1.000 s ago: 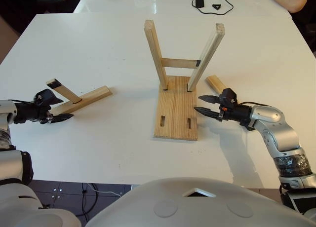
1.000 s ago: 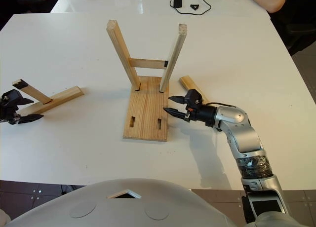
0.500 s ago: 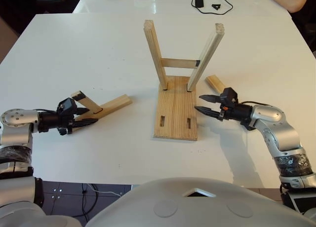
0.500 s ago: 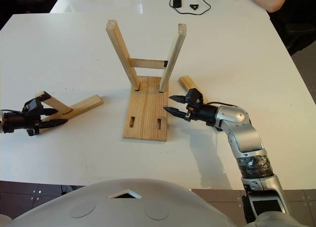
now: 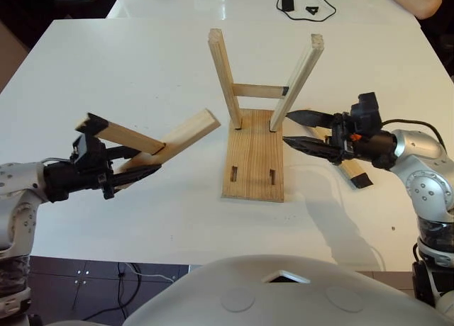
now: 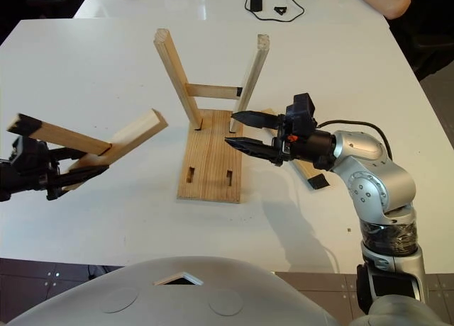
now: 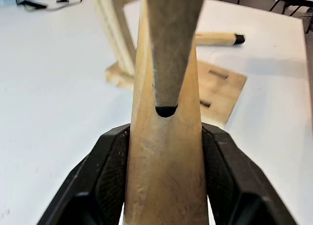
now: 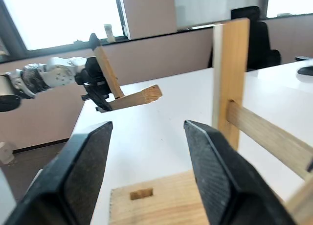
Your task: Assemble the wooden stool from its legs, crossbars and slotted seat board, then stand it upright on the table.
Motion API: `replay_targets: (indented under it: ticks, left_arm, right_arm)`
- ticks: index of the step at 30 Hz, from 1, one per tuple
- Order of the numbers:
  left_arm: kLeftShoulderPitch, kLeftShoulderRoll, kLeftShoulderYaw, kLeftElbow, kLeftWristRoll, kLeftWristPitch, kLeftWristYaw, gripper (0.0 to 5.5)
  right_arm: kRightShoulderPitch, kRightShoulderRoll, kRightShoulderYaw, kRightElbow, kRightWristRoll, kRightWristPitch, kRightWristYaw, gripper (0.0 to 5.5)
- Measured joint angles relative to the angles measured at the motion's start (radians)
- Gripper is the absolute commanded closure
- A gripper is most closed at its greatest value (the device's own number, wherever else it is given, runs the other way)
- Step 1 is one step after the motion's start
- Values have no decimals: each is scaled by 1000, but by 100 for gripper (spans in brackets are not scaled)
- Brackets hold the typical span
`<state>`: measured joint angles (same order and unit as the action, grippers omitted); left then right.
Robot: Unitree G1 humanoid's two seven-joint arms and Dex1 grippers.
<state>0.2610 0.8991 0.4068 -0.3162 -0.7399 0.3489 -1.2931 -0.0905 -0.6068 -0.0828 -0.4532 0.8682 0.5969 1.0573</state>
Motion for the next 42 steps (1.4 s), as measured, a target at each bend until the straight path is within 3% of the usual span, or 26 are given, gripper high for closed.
replay_targets:
  ticks: [4,9,17,35,42]
  left_arm:
    - [-121,-21,-23,-238,-235,130,156,348]
    - [-204,-64,-112,-325,-345,199,261,348]
    - [-280,-123,-259,-339,-348,233,308,348]
    - [-307,-164,-341,-280,-247,245,305,348]
    - [-310,-167,-363,-287,-232,245,304,348]
  right_arm:
    - [-14,-2,34,-14,26,28,-7,222]
    - [-52,22,92,-19,28,34,-10,222]
    - [-107,83,127,-39,55,31,-8,222]
    - [-129,159,187,-49,43,18,-55,222]
    - [-130,154,230,-39,-12,0,-48,322]
